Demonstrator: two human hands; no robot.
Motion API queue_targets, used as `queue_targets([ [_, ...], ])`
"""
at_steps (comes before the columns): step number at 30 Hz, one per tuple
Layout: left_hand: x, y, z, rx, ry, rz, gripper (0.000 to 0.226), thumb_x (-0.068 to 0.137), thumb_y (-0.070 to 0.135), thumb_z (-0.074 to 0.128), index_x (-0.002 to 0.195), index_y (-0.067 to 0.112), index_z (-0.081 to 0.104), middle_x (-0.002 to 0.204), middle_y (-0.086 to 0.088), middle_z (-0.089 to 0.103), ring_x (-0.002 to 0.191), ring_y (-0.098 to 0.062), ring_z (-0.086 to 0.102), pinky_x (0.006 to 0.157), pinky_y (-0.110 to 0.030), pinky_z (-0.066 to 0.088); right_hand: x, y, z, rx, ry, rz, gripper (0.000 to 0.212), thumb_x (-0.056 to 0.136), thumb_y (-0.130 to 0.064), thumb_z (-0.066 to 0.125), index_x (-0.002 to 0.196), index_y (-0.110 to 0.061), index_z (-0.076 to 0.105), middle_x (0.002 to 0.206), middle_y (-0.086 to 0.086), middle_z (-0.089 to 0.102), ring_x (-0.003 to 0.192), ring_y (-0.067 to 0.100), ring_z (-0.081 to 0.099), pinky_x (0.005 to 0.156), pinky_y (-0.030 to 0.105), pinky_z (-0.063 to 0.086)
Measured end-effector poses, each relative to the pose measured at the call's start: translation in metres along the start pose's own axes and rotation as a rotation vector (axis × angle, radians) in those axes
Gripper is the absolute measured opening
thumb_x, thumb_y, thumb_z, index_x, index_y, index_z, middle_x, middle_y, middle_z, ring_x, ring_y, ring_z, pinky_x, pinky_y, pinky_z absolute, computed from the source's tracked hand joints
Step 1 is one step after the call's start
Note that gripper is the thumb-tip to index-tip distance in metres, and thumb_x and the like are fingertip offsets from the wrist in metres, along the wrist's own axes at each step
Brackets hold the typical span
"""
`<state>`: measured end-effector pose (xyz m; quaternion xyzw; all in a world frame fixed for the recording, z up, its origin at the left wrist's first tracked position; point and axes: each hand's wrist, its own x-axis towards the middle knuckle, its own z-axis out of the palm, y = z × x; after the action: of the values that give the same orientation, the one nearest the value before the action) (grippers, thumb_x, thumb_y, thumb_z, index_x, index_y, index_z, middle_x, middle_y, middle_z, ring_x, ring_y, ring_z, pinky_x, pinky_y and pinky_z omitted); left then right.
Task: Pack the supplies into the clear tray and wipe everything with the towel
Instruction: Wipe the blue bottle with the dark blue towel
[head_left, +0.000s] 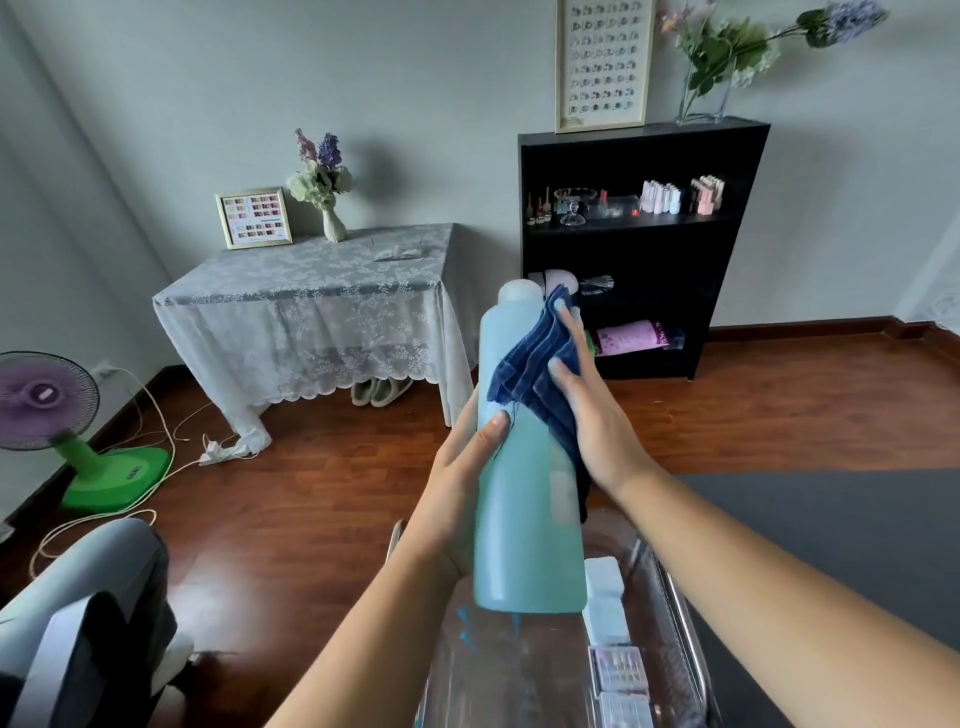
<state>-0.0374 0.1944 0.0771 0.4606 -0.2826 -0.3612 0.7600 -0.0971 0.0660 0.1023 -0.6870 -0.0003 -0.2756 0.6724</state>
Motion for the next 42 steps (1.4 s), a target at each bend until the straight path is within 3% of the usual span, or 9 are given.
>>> queue_targets([
  [3,0.007,0.014,-0.002,-0.048,0.093,0.001,0.054,0.083,0.038,0.061,0.134,0.023,0.05,0.135,-0.021,0.053,0.114,-0.039,0.056,0.098,-0.058,0.042,-0.031,0.005,0.014,0.253,-0.092,0.028,0.055,0.099,-0.023,0.04,0.149,-0.031,0.019,0.152,-0.011,0.035,0.133,0.001,0.04,0.099,0.016,0.041],
  [7,0.016,0.025,-0.01,0.196,0.132,0.097,0.041,0.096,0.03,0.05,0.136,0.039,0.046,0.136,-0.002,0.057,0.117,-0.022,0.06,0.096,-0.04,0.05,-0.062,0.009,0.025,-0.127,-0.015,-0.024,0.054,0.095,-0.038,0.044,0.141,-0.053,0.019,0.155,-0.031,0.001,0.142,-0.009,0.002,0.11,0.006,0.015],
  [13,0.016,0.009,-0.012,0.136,0.0,-0.087,0.051,0.094,0.04,0.043,0.144,0.035,0.034,0.146,0.005,0.046,0.122,-0.01,0.054,0.099,-0.031,0.046,-0.065,0.016,0.024,-0.49,-0.001,-0.139,0.052,0.098,-0.034,0.041,0.143,-0.045,0.016,0.153,-0.031,-0.014,0.142,0.002,-0.022,0.118,0.027,-0.006],
  [17,0.003,-0.007,0.0,0.118,-0.119,-0.14,0.048,0.093,0.038,0.05,0.134,0.013,0.051,0.108,-0.007,0.071,0.091,-0.021,0.069,0.074,-0.032,0.057,-0.015,-0.003,0.0,-0.486,0.038,-0.085,0.05,0.093,-0.035,0.045,0.137,-0.049,0.027,0.152,-0.031,-0.008,0.142,0.0,-0.019,0.115,0.028,-0.007],
  [20,0.01,0.0,0.007,0.03,0.019,-0.027,0.091,0.066,0.045,0.077,0.143,0.018,0.037,0.129,-0.012,0.06,0.105,-0.027,0.063,0.081,-0.038,0.053,0.014,-0.014,-0.007,-0.31,0.057,0.018,0.05,0.099,-0.019,0.044,0.142,-0.037,0.026,0.158,-0.015,-0.004,0.144,-0.001,-0.006,0.121,0.033,0.002],
  [25,0.012,0.006,-0.002,-0.058,-0.03,0.102,0.06,0.089,0.03,0.057,0.143,0.038,0.033,0.138,-0.013,0.053,0.114,-0.035,0.059,0.087,-0.048,0.053,-0.026,-0.003,0.009,0.057,-0.03,0.096,0.063,0.095,-0.039,0.044,0.149,-0.036,0.013,0.159,-0.011,0.015,0.144,0.004,0.018,0.12,0.039,0.017],
  [30,0.022,0.02,-0.017,-0.015,0.065,0.121,0.057,0.088,0.034,0.057,0.141,0.04,0.037,0.135,-0.013,0.055,0.109,-0.029,0.062,0.082,-0.042,0.055,-0.085,0.016,0.028,-0.224,-0.107,0.044,0.056,0.094,-0.053,0.036,0.139,-0.061,0.005,0.155,-0.03,-0.009,0.14,-0.012,-0.005,0.108,0.003,0.006],
  [35,0.022,0.004,-0.014,0.008,-0.03,0.063,0.052,0.094,0.023,0.051,0.142,0.036,0.036,0.141,-0.01,0.051,0.124,-0.032,0.053,0.1,-0.051,0.045,-0.039,0.012,0.017,-0.274,-0.006,0.05,0.055,0.099,-0.033,0.036,0.145,-0.042,0.007,0.155,-0.023,-0.01,0.138,-0.016,-0.007,0.106,-0.001,0.007],
  [42,0.019,-0.01,-0.011,0.056,-0.037,-0.012,0.054,0.091,0.016,0.054,0.141,0.032,0.04,0.134,-0.009,0.058,0.119,-0.03,0.058,0.096,-0.046,0.049,0.018,0.014,-0.005,-0.305,0.018,0.041,0.057,0.1,-0.019,0.039,0.149,-0.032,0.012,0.158,-0.015,0.004,0.141,-0.01,0.0,0.108,0.002,0.005],
])
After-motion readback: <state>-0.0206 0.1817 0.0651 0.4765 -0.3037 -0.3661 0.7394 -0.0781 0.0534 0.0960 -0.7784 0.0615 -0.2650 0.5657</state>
